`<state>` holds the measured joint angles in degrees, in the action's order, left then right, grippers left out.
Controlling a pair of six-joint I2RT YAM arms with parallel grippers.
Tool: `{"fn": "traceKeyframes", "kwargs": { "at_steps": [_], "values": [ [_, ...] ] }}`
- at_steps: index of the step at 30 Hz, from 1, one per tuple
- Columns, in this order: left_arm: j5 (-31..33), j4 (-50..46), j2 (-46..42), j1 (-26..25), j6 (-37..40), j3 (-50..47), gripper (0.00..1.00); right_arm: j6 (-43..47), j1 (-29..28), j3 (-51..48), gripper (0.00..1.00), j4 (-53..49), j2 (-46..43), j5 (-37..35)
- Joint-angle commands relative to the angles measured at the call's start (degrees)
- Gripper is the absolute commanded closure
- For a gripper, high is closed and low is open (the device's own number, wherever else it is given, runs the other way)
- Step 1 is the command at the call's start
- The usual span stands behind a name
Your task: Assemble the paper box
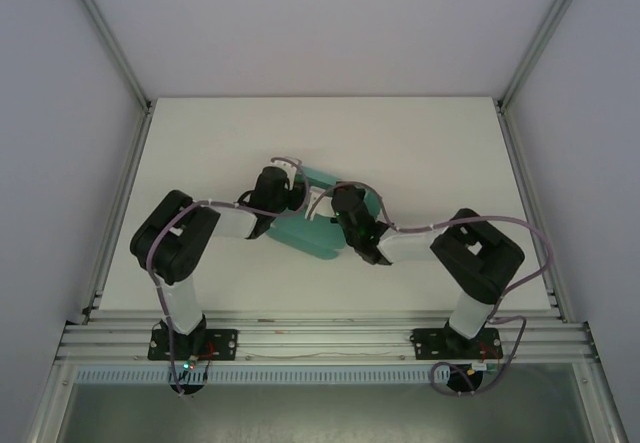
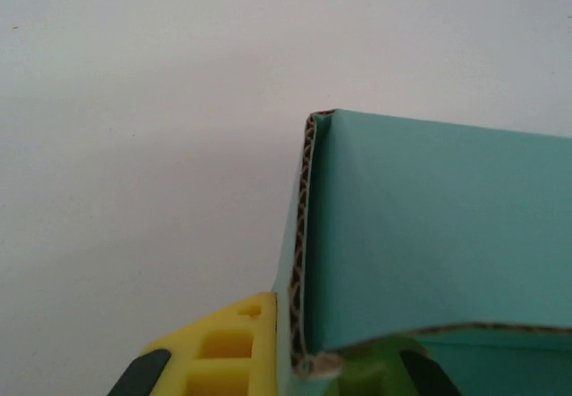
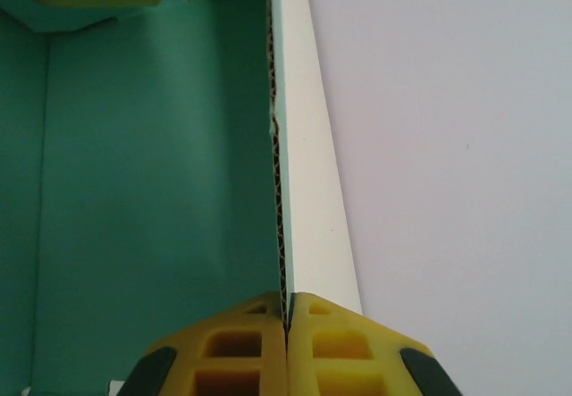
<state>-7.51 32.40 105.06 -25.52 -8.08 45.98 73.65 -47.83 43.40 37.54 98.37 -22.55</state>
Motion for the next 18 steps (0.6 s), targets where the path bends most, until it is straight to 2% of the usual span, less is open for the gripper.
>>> {"fn": "traceKeyframes", "kwargs": {
  "at_steps": [1, 4, 8, 10, 11, 12, 13, 14, 15, 18],
  "values": [
    [2.9, -0.9, 2.3, 0.7, -0.8, 0.0, 1.00, -3.5, -0.2, 0.4, 1.00, -5.3, -1.5, 2.1],
    [3.9, 1.2, 1.9, 0.3, 0.6, -1.9, 1.00, -6.2, -0.2, 0.6, 0.90, -5.7, -2.6, 1.9],
    [-0.1, 2.4, 0.1, 0.0, 1.3, -3.5, 1.00, -13.1, -0.2, 1.4, 0.61, -10.3, -6.5, 1.9],
    [-3.2, 3.8, -0.9, 0.0, 1.7, -4.4, 1.00, -18.8, -0.3, 0.8, 0.54, -14.5, -10.9, 4.1],
    [-4.2, 4.8, -1.3, 0.0, 1.8, -5.1, 1.00, -22.0, -0.2, 0.3, 0.43, -17.2, -13.6, 6.2],
    [-5.2, 6.0, -1.7, 0.0, 2.2, -6.0, 1.00, -25.8, -0.2, -0.3, 0.26, -20.4, -17.0, 8.9],
    [-6.0, 7.2, -2.0, -0.1, 2.6, -6.8, 1.00, -29.2, -0.2, -1.2, 0.22, -22.9, -20.2, 11.6],
    [-6.7, 8.3, -2.3, -0.1, 2.9, -7.6, 1.00, -32.4, -0.3, -2.4, 0.07, -25.0, -23.4, 14.4],
    [-7.5, 9.4, -2.6, -0.2, 3.5, -8.3, 1.00, -36.2, -0.1, -3.8, 0.00, -25.9, -27.2, 17.1],
    [-10.1, 13.3, -3.5, -0.8, 4.7, -10.4, 1.00, -45.2, 1.4, -8.1, 0.00, -25.6, -35.9, 22.9]
  ]
}}
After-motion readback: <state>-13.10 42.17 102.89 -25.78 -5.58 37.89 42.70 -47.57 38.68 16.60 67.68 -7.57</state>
